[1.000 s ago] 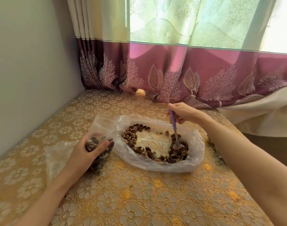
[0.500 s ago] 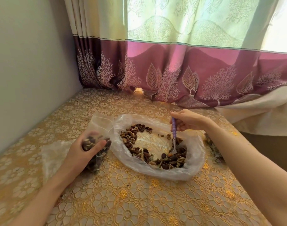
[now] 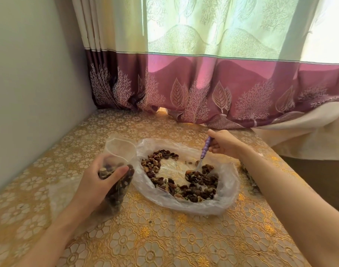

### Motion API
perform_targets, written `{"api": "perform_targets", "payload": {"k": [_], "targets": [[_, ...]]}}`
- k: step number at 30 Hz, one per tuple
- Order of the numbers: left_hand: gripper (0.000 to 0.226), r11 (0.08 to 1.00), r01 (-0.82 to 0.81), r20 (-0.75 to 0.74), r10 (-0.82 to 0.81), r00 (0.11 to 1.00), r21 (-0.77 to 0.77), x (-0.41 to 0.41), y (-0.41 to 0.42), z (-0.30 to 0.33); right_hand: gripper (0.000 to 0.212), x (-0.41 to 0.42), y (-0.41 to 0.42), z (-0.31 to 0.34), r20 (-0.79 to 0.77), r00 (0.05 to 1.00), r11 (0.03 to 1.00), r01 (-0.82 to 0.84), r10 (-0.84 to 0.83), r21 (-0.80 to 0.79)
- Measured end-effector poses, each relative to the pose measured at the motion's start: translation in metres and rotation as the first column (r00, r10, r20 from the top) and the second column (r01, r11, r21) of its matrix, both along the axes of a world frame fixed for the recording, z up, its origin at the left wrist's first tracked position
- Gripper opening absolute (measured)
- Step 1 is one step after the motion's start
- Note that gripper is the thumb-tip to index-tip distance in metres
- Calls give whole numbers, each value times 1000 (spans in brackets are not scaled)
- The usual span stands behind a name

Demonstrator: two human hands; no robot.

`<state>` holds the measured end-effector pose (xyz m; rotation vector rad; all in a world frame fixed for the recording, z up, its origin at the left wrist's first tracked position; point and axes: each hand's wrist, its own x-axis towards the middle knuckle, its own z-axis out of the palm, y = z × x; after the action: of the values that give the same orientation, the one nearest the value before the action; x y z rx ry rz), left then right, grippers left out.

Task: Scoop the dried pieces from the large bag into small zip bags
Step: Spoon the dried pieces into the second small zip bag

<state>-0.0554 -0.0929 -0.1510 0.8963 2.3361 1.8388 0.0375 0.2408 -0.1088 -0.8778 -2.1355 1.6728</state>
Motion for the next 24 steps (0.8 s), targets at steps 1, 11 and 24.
{"api": "perform_targets", "payload": {"k": [1, 11, 24], "targets": [[39, 1000, 7, -28, -7, 1000, -18, 3, 1, 1, 40, 0, 0, 1, -10, 1000, 1000, 25, -25, -2], [36, 979, 126, -23, -132, 991, -158, 13, 12, -9, 42, -13, -23, 46, -178, 979, 995, 86, -95, -55], [39, 984, 134, -12, -136, 991, -120, 15, 9, -8, 44, -44, -114, 109, -222, 965, 981, -108, 142, 159]]}}
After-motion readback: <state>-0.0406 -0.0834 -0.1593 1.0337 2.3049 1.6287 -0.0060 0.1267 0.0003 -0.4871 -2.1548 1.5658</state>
